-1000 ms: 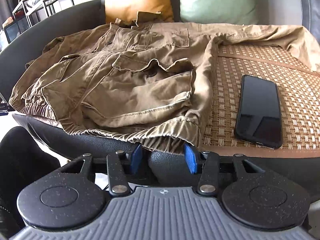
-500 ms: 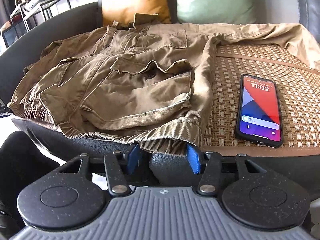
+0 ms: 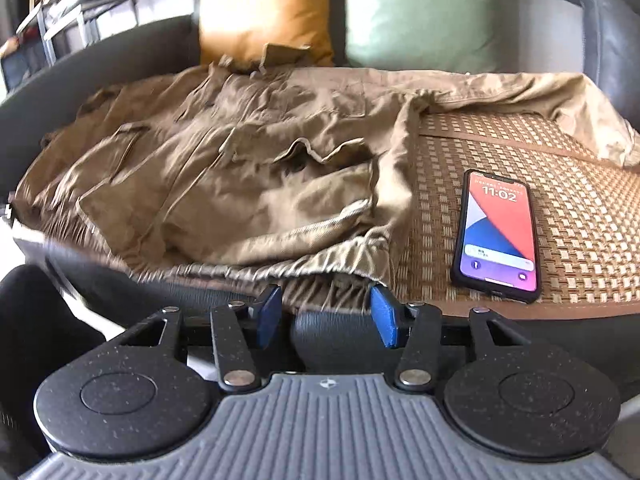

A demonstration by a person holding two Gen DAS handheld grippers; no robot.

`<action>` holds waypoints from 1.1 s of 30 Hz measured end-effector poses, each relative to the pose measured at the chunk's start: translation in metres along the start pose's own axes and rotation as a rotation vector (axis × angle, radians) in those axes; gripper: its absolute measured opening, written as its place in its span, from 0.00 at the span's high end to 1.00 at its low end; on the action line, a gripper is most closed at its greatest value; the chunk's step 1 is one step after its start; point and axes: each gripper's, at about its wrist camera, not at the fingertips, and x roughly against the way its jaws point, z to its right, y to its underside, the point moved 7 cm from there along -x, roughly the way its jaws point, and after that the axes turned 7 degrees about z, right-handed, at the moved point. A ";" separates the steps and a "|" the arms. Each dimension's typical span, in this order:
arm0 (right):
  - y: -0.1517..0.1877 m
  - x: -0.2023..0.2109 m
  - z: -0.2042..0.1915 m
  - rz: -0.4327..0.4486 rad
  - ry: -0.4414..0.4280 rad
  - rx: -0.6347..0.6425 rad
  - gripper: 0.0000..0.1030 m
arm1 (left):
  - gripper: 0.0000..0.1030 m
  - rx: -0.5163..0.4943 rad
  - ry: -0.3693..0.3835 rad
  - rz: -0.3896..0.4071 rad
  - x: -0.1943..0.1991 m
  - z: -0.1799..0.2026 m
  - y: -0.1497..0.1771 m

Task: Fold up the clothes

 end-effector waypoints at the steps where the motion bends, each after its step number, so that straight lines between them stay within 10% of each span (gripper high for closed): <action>1: 0.002 0.002 0.000 0.004 0.024 0.027 0.46 | 0.86 -0.005 0.000 0.000 0.000 0.001 0.000; 2: 0.003 0.004 0.002 0.007 0.044 0.046 0.44 | 0.69 -0.013 -0.002 0.002 -0.001 0.001 0.000; 10: -0.005 -0.025 0.021 0.024 0.087 -0.026 0.45 | 0.56 -0.029 -0.019 -0.018 -0.015 0.008 -0.003; 11: -0.008 -0.030 0.023 0.019 0.075 -0.058 0.56 | 0.81 -0.011 -0.012 -0.029 -0.014 0.007 -0.005; 12: -0.011 -0.032 0.025 0.003 0.054 -0.091 0.94 | 0.97 0.015 -0.001 -0.042 -0.012 0.005 -0.008; 21: -0.072 0.023 0.035 0.012 -0.049 -0.091 0.94 | 0.98 0.111 0.111 -0.027 0.056 -0.011 -0.049; 28: -0.027 -0.001 0.019 -0.149 -0.070 0.000 0.93 | 0.97 0.017 0.027 -0.152 0.035 -0.021 0.011; 33: 0.003 -0.029 0.018 -0.264 -0.079 -0.018 0.86 | 0.64 0.031 0.003 -0.206 0.023 -0.026 0.030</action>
